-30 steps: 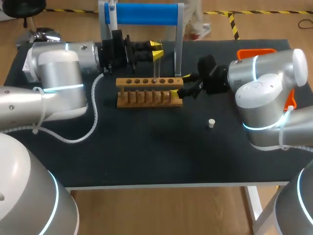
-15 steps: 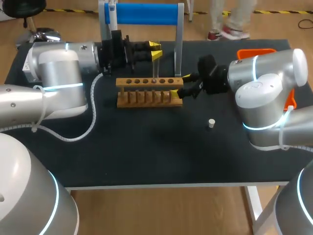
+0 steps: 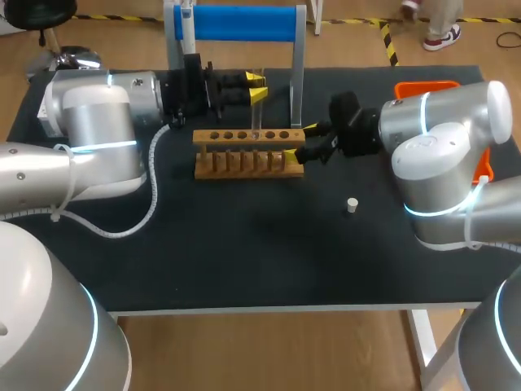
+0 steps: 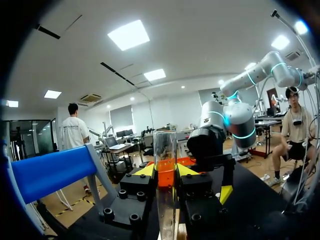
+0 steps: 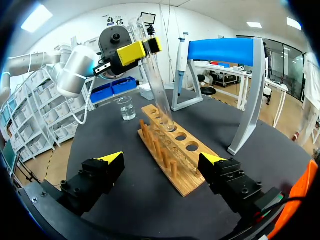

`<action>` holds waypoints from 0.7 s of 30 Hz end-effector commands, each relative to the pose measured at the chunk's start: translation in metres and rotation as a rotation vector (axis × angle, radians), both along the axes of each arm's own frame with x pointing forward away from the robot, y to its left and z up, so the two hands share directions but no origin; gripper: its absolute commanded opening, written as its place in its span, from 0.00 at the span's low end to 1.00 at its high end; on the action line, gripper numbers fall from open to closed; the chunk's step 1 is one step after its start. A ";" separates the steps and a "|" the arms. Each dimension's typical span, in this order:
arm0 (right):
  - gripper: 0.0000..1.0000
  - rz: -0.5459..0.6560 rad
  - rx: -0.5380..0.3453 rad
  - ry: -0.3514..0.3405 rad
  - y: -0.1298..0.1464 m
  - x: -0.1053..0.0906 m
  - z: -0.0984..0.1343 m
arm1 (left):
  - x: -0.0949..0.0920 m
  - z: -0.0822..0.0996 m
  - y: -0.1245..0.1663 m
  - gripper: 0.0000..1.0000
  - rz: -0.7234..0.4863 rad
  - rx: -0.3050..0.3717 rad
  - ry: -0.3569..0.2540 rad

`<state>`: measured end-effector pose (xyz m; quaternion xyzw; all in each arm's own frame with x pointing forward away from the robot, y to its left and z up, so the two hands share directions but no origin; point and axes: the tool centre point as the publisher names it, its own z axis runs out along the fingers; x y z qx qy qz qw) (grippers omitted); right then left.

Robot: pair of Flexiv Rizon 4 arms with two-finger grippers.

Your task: Invert the test tube, pick up the pipette, mount the tip to pipette, aspirate from beaker and dispense into the tube, eject the tip, return the pipette, and cap with the stopper.

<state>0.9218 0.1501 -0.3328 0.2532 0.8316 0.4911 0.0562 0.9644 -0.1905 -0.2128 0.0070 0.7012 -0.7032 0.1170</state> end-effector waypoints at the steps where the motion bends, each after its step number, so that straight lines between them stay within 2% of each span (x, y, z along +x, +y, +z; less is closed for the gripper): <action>1: 1.00 0.000 -0.001 0.001 0.000 0.000 0.000 | 0.003 -0.003 -0.002 0.00 -0.006 -0.002 -0.003; 21: 1.00 0.000 -0.001 0.001 0.000 0.000 0.000 | 0.005 -0.016 -0.005 0.00 -0.012 -0.004 0.007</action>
